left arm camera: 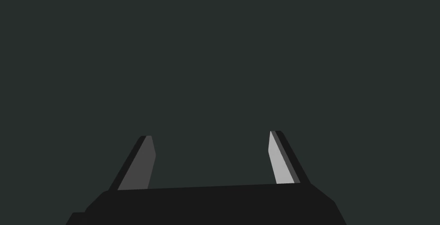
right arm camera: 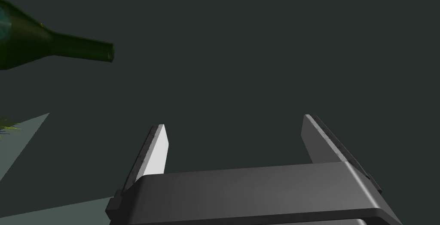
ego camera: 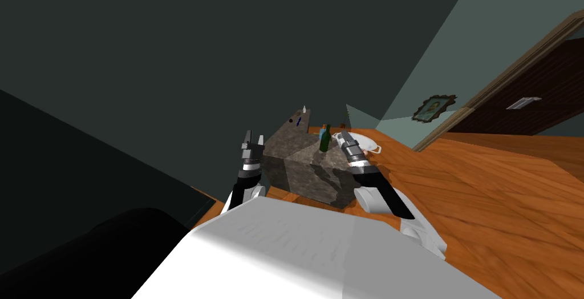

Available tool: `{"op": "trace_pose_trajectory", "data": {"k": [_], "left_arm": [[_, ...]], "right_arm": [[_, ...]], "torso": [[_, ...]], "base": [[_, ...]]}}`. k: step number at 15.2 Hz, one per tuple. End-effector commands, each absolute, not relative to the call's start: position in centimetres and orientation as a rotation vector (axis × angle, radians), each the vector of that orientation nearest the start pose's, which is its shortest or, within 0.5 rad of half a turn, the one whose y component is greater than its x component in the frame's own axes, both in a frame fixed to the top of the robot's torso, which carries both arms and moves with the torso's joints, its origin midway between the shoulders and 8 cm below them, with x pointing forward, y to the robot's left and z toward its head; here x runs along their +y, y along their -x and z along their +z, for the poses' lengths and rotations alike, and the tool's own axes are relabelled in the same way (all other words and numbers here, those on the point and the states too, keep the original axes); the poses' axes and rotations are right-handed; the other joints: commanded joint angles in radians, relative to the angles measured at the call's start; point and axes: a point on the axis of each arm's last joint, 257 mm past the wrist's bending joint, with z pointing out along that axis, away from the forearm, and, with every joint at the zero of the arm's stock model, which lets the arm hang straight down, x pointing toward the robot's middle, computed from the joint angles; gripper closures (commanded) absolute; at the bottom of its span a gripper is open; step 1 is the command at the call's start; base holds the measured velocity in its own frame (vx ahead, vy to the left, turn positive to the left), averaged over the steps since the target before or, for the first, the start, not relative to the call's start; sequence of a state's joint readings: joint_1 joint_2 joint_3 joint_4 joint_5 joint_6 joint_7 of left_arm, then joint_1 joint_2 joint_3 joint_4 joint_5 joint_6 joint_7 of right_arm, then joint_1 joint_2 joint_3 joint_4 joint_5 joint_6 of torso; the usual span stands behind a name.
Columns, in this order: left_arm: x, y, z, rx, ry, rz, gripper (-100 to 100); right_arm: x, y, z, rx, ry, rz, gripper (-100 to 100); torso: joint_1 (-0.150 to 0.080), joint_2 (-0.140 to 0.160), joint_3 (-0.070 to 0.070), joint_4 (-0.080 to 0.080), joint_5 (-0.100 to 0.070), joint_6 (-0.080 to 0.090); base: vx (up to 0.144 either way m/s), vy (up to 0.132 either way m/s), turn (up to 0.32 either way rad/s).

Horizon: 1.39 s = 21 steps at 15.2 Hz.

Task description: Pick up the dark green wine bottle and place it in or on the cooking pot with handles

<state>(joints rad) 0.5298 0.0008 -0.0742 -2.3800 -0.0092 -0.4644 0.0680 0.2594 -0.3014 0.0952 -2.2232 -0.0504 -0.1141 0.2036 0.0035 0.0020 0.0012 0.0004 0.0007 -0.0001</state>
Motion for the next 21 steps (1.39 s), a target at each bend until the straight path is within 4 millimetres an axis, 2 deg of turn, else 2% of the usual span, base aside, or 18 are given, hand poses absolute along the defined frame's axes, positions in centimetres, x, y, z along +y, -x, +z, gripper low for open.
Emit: {"op": "trace_pose_trajectory", "data": {"k": [1, 3, 4, 6, 7, 9, 10, 12, 15, 17, 21], "left_arm": [[25.5, -33.0, 5.2, 0.574, 0.657, -1.433, 0], [25.5, -33.0, 5.2, 0.574, 0.657, -1.433, 0], [25.5, -33.0, 5.2, 0.574, 0.657, -1.433, 0], [25.5, -33.0, 5.2, 0.574, 0.657, -1.433, 0], [25.5, -33.0, 5.2, 0.574, 0.657, -1.433, 0], [25.5, -33.0, 5.2, 0.574, 0.657, -1.433, 0], [25.5, -33.0, 5.2, 0.574, 0.657, -1.433, 0], [25.5, -33.0, 5.2, 0.574, 0.657, -1.433, 0], [25.5, -33.0, 5.2, 0.574, 0.657, -1.433, 0], [25.5, -33.0, 5.2, 0.574, 0.657, -1.433, 0], [25.5, -33.0, 5.2, 0.574, 0.657, -1.433, 0]], "right_arm": [[-19.8, -44.3, -1.6, 1.133, -0.495, 1.181, -100], [-19.9, -44.6, -2.1, 1.150, -0.508, 1.172, -100], [-18.9, -45.4, -2.6, 1.195, -0.492, 1.169, -100], [-18.9, -45.5, -3.0, 1.206, -0.501, 1.163, -100], [-18.0, -46.3, -3.5, 1.252, -0.482, 1.156, -100], [-18.1, -46.5, -3.9, 1.264, -0.491, 1.149, -100], [-17.2, -47.2, -4.3, 1.306, -0.468, 1.140, -100], [-17.3, -47.3, -4.8, 1.322, -0.479, 1.130, -100], [-15.8, -48.7, -6.0, 1.416, -0.432, 1.094, -100], [-16.0, -48.9, -6.7, 1.440, -0.449, 1.077, -100], [-15.1, -50.2, -8.2, 1.542, -0.401, 1.013, -100]], "torso": [[0.000, 0.000, 0.000, 0.000, 0.000, 0.000], [0.001, 0.000, 0.000, 0.000, 0.000, 0.000], [0.000, 0.000, 0.000, 0.000, 0.000, 0.000], [0.000, -0.001, 0.000, 0.000, 0.000, 0.000], [0.000, -0.001, -0.001, 0.000, 0.000, 0.000], [0.000, -0.002, -0.001, 0.000, 0.000, 0.000], [-0.001, -0.002, -0.001, 0.000, 0.000, 0.000], [0.000, -0.002, -0.001, 0.000, 0.000, 0.000], [0.000, -0.002, -0.001, -0.001, 0.000, 0.000], [0.000, -0.003, -0.001, -0.001, 0.000, 0.000], [0.000, -0.003, -0.002, -0.001, 0.000, 0.000]], "base": [[-0.036, 0.054, -0.099], [-0.031, 0.045, -0.045], [-0.022, 0.039, -0.044], [-0.017, 0.034, -0.044], [-0.011, 0.035, -0.064], [-0.010, 0.033, -0.044], [-0.011, 0.036, -0.068], [-0.010, 0.038, -0.039], [-0.005, 0.041, -0.062], [-0.001, 0.042, -0.040], [0.004, 0.034, -0.041]]}}
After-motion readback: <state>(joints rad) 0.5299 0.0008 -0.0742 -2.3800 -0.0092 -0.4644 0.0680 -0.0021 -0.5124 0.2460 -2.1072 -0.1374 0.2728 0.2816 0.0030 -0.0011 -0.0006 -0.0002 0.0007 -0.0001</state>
